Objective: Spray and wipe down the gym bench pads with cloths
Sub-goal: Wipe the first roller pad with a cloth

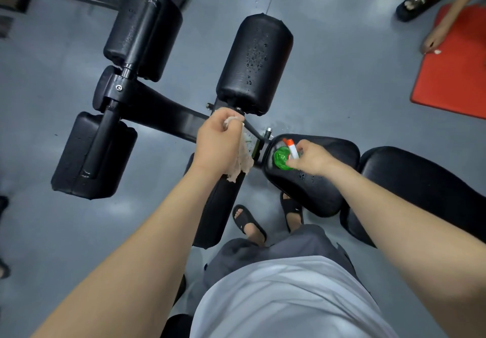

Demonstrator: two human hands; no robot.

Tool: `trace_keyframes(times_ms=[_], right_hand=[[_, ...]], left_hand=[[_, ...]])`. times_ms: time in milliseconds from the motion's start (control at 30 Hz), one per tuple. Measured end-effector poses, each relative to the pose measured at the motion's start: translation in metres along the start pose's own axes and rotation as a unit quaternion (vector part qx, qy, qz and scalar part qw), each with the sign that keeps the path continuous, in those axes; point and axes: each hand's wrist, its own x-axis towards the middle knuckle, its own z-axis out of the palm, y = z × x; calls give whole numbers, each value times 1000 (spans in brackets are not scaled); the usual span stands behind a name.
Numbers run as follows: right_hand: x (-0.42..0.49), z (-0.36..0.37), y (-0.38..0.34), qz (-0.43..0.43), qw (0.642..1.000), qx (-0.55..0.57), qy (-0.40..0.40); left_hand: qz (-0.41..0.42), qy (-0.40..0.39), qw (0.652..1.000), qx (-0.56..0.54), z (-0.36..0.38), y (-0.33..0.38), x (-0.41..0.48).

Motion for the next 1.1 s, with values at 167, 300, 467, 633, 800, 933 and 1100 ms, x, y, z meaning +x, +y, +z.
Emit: trace_keyframes(times_ms=[167, 300, 467, 633, 800, 933, 1100], right_hand=[[6, 5, 1, -12, 996, -14, 83], [1, -12, -9, -58, 993, 26, 102], [-22, -48, -41, -196, 979, 48, 16], [-64, -68, -100, -288, 947, 128, -66], [-84, -68, -147, -347, 917, 172, -96], [-87, -60, -170, -372, 898, 210, -107], [-79, -60, -187, -381, 896, 153, -170]], left_hand=[[-13, -35, 999, 16, -9, 4, 0], [-26, -52, 998, 22, -25, 12, -3], [-20, -68, 997, 39, -47, 19, -5], [36, -90, 993, 63, -71, 28, -2], [78, -164, 983, 36, -99, 34, -8], [108, -116, 987, 21, -116, 34, -12], [112, -53, 992, 24, -140, 37, -13]])
